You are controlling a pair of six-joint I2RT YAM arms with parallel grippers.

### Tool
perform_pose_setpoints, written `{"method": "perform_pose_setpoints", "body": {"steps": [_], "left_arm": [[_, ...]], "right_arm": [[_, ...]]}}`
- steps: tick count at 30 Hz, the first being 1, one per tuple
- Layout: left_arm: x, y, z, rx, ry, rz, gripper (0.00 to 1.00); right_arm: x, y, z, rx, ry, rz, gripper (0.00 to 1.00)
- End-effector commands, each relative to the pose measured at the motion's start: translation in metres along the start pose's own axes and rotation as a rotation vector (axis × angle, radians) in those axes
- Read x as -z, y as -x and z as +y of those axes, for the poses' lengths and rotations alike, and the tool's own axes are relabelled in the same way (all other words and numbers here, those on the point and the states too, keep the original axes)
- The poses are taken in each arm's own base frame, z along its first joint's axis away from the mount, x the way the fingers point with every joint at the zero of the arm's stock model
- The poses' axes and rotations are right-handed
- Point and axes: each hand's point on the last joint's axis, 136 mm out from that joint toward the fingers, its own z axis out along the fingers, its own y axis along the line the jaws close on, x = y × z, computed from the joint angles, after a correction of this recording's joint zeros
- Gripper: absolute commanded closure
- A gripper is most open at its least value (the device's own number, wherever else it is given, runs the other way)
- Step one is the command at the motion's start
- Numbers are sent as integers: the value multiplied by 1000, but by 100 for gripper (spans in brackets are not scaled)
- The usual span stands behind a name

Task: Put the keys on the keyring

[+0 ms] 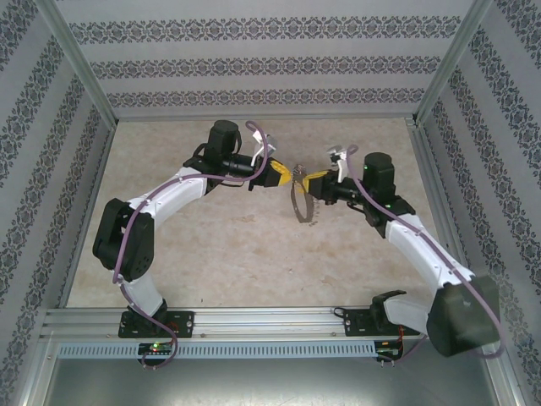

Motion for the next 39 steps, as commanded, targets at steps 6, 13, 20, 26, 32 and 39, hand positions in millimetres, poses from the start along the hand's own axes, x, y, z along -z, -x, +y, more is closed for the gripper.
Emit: {"method": "perform_pose_setpoints", "body": {"steps": [6,13,20,26,32,39], "left_arm": [[4,24,-13,-83,-15,-50,100],[4,23,-13,-78,-18,-53,100],[3,24,-13,-77,-23,-56,100],[3,25,-14,-76,-28,-57,100],[3,23,-14,-72,-31,-55,100],[3,22,-14,-73,-31,-55,100]], "right_arm": [[12,14,21,31,66,-56,67],[6,19,31,57,132,-60,64],[-5,25,35,74,176,-43,63],[-11,28,41,86,200,-39,63],[-15,32,45,96,215,-37,65],[-20,35,46,98,225,-26,80]]}}
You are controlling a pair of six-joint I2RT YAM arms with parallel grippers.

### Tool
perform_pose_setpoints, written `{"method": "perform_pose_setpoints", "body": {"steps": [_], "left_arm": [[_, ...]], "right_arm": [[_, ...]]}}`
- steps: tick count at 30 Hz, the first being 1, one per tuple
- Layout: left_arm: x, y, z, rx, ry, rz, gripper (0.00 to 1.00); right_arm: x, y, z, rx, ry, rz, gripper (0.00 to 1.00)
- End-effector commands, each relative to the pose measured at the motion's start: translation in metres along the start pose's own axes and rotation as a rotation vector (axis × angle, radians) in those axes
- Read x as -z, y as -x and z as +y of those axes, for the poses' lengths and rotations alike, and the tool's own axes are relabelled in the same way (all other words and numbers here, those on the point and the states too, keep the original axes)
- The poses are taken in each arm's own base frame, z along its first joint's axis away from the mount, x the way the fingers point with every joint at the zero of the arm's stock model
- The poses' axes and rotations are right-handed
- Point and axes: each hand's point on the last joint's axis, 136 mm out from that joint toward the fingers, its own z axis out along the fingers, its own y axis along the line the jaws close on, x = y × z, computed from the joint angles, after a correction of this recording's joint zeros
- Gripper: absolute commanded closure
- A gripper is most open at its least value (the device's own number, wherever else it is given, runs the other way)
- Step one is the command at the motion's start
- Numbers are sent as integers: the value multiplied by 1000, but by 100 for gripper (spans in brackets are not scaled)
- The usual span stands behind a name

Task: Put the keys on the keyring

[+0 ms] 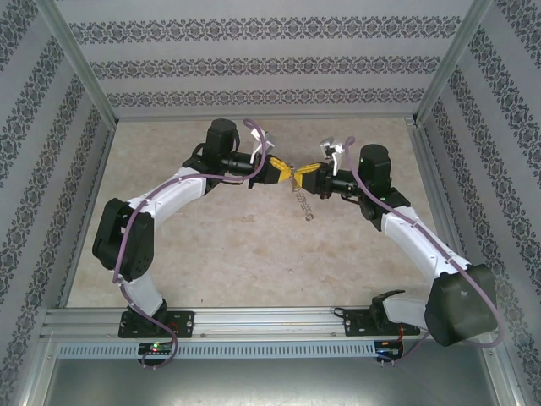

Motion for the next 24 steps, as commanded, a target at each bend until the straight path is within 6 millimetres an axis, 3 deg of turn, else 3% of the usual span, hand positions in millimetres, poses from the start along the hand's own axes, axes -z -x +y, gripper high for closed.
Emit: {"method": "perform_pose_setpoints", "body": {"steps": [1,5,9,18,24], "left_arm": [[0,16,-18,-68,-46,-30,100],[0,15,-18,-65,-48,-29,100],[0,15,-18,-66,-49,-30,100],[0,14,-22,-57,-80,-21,100],[0,11,-30,-47,-128,4,100]], "right_arm": [[-5,18,21,75,72,-18,81],[-4,19,23,79,82,-17,81],[-6,19,24,80,91,-15,71],[-11,21,22,86,95,-10,70],[-4,23,15,113,66,-13,70]]}}
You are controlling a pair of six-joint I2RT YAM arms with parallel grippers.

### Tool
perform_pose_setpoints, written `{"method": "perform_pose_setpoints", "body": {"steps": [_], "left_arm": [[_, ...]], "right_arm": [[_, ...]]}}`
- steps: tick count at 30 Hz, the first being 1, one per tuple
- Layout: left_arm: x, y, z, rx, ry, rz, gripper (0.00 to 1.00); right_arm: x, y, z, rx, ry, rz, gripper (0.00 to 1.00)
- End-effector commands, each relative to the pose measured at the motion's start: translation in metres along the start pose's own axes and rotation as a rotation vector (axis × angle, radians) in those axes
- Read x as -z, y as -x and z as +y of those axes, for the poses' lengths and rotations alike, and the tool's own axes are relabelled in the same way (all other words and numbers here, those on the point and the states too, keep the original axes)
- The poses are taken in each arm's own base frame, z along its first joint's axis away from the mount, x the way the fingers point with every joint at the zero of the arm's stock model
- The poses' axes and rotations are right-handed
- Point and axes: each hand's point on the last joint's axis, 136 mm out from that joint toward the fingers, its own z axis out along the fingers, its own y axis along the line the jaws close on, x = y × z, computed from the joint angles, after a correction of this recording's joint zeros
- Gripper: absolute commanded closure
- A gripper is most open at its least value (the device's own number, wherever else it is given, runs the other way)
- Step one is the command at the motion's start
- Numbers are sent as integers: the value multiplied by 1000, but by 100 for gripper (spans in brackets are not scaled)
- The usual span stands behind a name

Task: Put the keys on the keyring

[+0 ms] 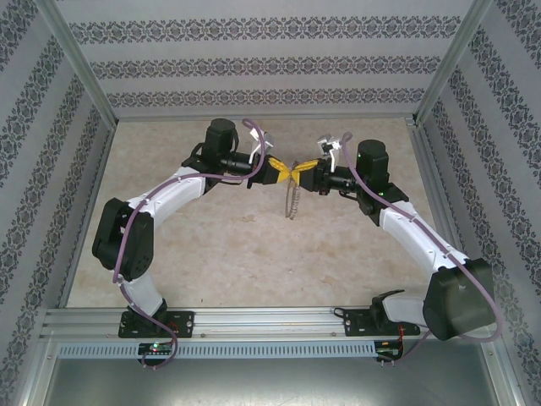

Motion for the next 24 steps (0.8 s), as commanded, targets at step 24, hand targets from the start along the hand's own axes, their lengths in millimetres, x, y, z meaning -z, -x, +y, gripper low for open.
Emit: {"method": "perform_pose_setpoints", "body": {"steps": [24], "left_arm": [[-3,18,-24,-63,-92,2,100]], "right_arm": [[7,-1,27,53,163,25,74]]}}
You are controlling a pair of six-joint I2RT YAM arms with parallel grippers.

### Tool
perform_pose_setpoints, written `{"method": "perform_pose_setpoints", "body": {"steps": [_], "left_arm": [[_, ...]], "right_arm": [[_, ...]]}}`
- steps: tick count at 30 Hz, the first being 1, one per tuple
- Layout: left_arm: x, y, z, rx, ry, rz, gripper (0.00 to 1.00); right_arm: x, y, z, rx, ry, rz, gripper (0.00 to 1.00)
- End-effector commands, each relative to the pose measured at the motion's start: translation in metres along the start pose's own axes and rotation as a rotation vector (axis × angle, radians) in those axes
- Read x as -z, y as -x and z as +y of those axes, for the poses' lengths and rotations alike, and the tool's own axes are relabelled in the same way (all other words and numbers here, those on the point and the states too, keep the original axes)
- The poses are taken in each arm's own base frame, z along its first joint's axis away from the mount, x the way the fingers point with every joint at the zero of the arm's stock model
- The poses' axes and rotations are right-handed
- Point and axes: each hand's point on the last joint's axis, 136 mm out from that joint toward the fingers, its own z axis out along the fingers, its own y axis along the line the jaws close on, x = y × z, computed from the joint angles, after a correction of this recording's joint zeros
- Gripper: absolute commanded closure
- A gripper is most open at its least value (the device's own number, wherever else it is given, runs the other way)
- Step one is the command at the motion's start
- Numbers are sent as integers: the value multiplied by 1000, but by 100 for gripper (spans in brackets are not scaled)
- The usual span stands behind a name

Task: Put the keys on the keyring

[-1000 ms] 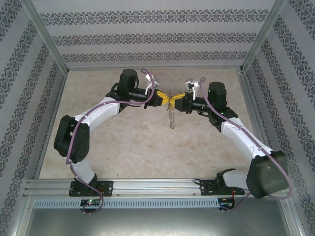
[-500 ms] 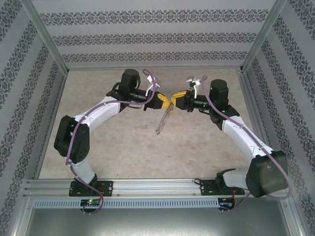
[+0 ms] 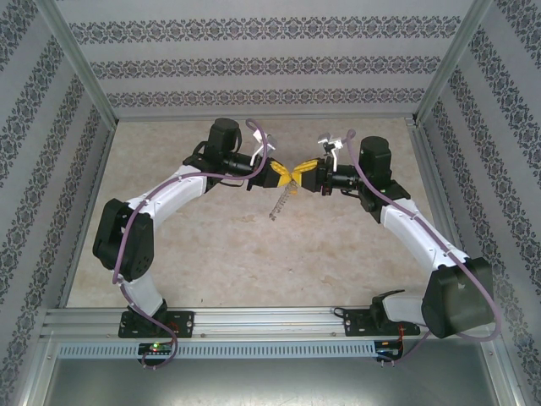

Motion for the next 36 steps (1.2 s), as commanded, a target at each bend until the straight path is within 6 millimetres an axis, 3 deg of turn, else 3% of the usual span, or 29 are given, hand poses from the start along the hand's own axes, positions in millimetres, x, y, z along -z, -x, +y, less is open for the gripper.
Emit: {"method": "perform_pose_setpoints", "body": {"steps": [1,7,15,21,26,36], "left_arm": [[0,18,-10,-72,-25,-17,100],[1,18,-9,-72,-18,-18,100],[0,15,-8,-62,-27,-15,100],[-1,14,-1,-53,6,-13,100],[7,23,16,-73,137,-62,77],[33,27,12,-96,336,-124,66]], "right_arm": [[0,-7,11,27,50,15,74],[0,-12,11,21,41,23,74],[-4,-4,8,34,1,8,81],[-6,2,5,33,-31,-1,100],[-5,-1,-5,-7,-118,17,100],[-3,-10,-23,-116,-237,80,100]]}}
